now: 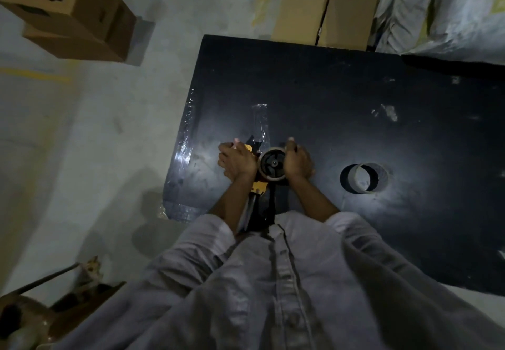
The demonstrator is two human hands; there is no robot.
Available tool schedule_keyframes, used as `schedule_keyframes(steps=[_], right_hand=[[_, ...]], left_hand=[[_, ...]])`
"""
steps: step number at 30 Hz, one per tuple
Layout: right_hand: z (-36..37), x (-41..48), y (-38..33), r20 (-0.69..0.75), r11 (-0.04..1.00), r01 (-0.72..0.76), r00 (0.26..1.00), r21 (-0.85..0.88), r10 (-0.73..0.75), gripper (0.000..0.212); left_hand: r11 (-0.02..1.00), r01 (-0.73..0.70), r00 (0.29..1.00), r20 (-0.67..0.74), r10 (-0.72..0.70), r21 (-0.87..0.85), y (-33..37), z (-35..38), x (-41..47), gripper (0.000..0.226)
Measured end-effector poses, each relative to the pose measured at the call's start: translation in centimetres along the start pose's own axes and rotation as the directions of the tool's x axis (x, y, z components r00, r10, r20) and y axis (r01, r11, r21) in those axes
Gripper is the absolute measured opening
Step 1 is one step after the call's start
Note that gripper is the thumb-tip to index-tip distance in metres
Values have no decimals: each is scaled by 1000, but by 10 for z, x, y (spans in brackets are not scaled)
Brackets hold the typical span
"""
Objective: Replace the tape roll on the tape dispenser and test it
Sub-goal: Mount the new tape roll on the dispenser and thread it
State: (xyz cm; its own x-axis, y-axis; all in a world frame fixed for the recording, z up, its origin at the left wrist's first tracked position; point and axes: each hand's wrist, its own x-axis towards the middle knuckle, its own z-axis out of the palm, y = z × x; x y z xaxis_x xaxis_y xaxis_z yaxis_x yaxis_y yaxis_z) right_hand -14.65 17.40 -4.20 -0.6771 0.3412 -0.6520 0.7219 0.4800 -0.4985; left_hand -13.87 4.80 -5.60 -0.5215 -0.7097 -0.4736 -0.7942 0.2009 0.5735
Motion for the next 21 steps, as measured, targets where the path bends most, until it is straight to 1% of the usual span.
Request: schedule_keyframes(steps=[2, 3, 5, 6, 7, 9, 10, 11, 14, 16, 17, 21], right_hand=[[-1, -6, 9, -6, 998, 59, 998, -18, -59, 66], [-2, -10, 15, -19, 993, 109, 994, -47, -110, 64], [-3, -18, 26, -12, 961, 238, 970, -141, -242, 64], [-2, -22, 31, 14, 932, 302, 952, -200, -306, 70], [-1, -26, 34, 46, 900, 353, 934, -257, -354, 81], [1, -33, 38, 89, 850, 397, 916, -347, -391, 106], [1, -35, 37, 101, 834, 403, 913, -376, -396, 115], [1, -35, 35, 112, 820, 410, 909, -399, -401, 118], [-2, -31, 27, 151, 762, 443, 892, -471, -426, 115], [-7, -28, 23, 194, 737, 475, 877, -482, -439, 115], [-10, -26, 21, 225, 724, 501, 864, -475, -450, 116], [-26, -21, 16, 379, 661, 597, 801, -455, -462, 117]], left_hand=[[996, 21, 1000, 25, -19, -91, -14, -15, 2, 42], [996, 8, 1000, 10, -7, -88, -23, -23, 1, 40], [997, -73, 997, -37, 72, -38, -39, -38, -2, 36], [990, -136, 990, -47, 134, -33, -46, -43, -5, 32], [978, -205, 978, -44, 204, -33, -52, -46, -8, 27], [939, -343, 939, -24, 342, -6, -57, -48, -15, 21], [913, -407, 913, -12, 407, 24, -56, -49, -19, 20], [883, -465, 885, 4, 466, 58, -55, -49, -23, 20], [769, -603, 797, 111, 594, 212, -48, -52, -28, 22], [685, -647, 759, 199, 620, 335, -43, -54, -30, 29], [654, -652, 753, 230, 616, 383, -41, -54, -31, 33], [600, -623, 776, 301, 554, 501, -36, -58, -37, 44]])
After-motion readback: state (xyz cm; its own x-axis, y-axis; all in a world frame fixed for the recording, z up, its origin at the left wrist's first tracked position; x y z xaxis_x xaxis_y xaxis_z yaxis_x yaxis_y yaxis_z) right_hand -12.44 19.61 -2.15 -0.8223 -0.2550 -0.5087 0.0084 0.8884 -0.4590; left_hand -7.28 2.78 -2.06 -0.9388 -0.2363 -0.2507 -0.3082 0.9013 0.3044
